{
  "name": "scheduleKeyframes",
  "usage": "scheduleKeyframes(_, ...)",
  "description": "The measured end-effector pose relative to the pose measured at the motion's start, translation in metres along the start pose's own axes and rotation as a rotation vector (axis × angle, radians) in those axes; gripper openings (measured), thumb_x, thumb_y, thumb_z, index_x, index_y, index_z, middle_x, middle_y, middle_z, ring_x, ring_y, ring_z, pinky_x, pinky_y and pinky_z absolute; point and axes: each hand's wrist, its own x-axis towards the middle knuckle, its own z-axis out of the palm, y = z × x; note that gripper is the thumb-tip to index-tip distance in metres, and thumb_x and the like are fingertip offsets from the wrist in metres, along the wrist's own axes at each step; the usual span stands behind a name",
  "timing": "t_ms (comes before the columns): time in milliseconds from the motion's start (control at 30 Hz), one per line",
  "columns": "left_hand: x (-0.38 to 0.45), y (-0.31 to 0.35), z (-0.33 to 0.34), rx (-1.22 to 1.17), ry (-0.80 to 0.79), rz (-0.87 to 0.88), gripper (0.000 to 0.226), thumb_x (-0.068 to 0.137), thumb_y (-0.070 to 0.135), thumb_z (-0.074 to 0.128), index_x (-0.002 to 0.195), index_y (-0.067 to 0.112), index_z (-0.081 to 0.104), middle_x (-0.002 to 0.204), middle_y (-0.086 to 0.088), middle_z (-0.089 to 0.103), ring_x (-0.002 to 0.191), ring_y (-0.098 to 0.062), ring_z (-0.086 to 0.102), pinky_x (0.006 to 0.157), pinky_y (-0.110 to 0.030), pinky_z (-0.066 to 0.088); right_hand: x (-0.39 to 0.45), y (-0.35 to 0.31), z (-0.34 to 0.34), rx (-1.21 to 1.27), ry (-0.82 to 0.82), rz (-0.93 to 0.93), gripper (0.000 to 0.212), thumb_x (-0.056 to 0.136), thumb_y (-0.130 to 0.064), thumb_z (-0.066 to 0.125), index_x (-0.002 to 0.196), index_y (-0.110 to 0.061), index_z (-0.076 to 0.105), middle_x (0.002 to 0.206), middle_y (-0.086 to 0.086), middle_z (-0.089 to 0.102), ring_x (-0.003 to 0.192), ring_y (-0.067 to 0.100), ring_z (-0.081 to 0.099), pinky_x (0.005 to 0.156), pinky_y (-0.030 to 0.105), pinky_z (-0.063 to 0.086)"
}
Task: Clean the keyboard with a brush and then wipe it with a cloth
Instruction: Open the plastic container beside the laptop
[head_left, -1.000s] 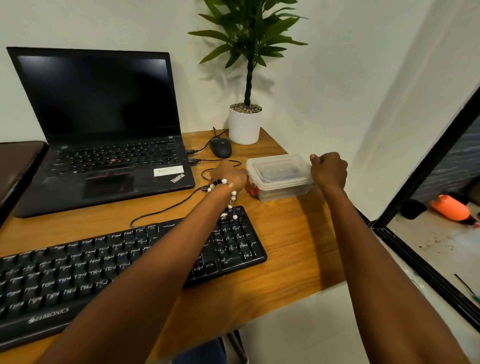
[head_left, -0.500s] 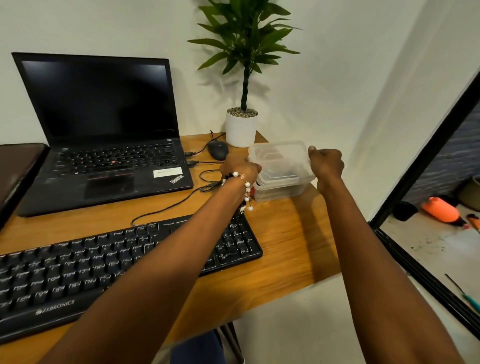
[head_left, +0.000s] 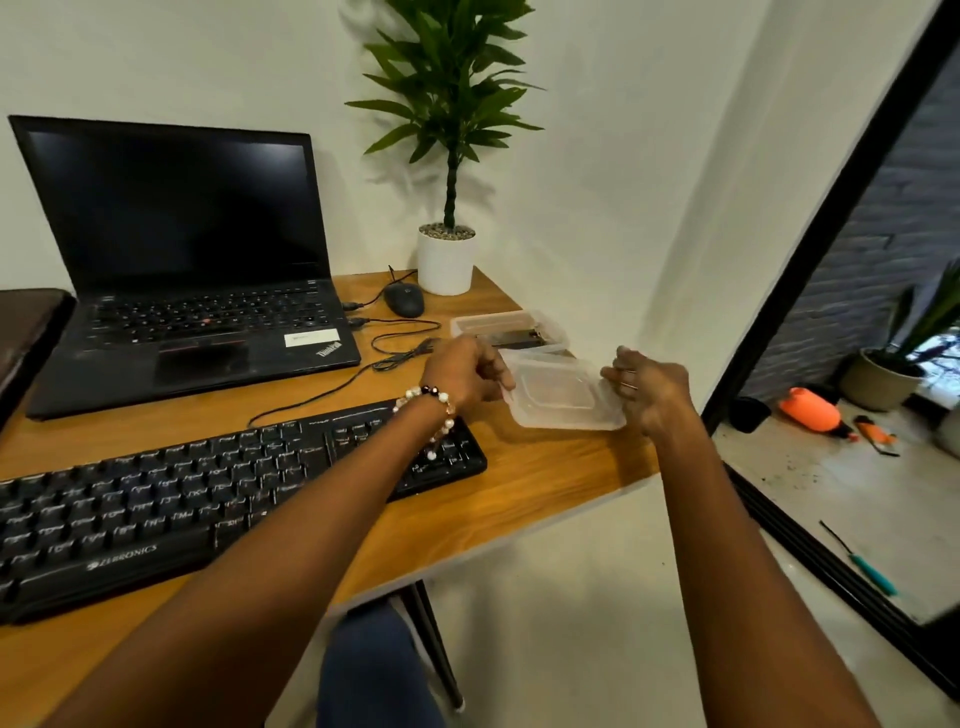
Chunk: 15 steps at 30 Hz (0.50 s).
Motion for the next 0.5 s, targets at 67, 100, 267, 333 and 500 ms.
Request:
scheduleKeyframes(67,-0.007,-0.001,0.011,0.191,-0.061,0.033,0.021,0.069,0.007,0.082,0.068,0.025,0.071,0.087,0.002,0.072,0.096,-0.017,0.062,0.085,-0.035,0.055,-0.001,0.015,-0.006,-0.174,0.033,-0.056,0.016,0.077,-0.008,0.076,0.092,-0.002,0.072,0.098,0.015,0.072,0.092,0.029,0.068,0.08,0.039,0.057)
scheduleKeyframes(100,-0.011,-0.001,0.015,0.273,-0.088,0.039,0.02,0.069,0.009,0.082,0.069,0.026,0.071,0.092,0.001,0.071,0.1,-0.019,0.06,0.086,-0.037,0.054,-0.002,0.02,-0.007,-0.248,0.041,-0.099,0.014,0.077,-0.006,0.077,0.09,-0.005,0.073,0.098,0.013,0.072,0.096,0.028,0.067,0.088,0.039,0.055)
scheduleKeyframes(267,-0.019,-0.002,0.022,0.565,-0.11,0.148,0.017,0.077,0.015,0.078,0.087,0.028,0.072,0.103,0.001,0.067,0.099,-0.019,0.061,0.082,-0.036,0.053,-0.001,0.023,-0.001,-0.571,0.016,-0.279,0.016,0.084,-0.012,0.069,0.098,-0.008,0.074,0.103,0.007,0.072,0.101,0.022,0.063,0.096,0.035,0.049)
scheduleKeyframes(333,-0.017,-0.001,0.018,0.658,-0.112,0.168,0.017,0.081,0.02,0.074,0.093,0.031,0.071,0.103,0.002,0.067,0.102,-0.018,0.059,0.083,-0.034,0.049,0.0,0.018,0.009,-0.648,0.06,-0.355,0.017,0.087,-0.011,0.066,0.1,-0.005,0.074,0.104,0.01,0.072,0.101,0.024,0.063,0.095,0.033,0.049)
scheduleKeyframes(500,0.004,-0.01,-0.004,0.569,0.05,0.083,0.015,0.088,0.027,0.065,0.101,0.026,0.071,0.103,-0.006,0.068,0.1,-0.026,0.063,0.081,-0.039,0.054,0.005,-0.001,0.052,-0.709,0.0,-0.614,0.014,0.087,-0.007,0.064,0.097,-0.004,0.073,0.1,0.011,0.072,0.098,0.024,0.065,0.087,0.024,0.047)
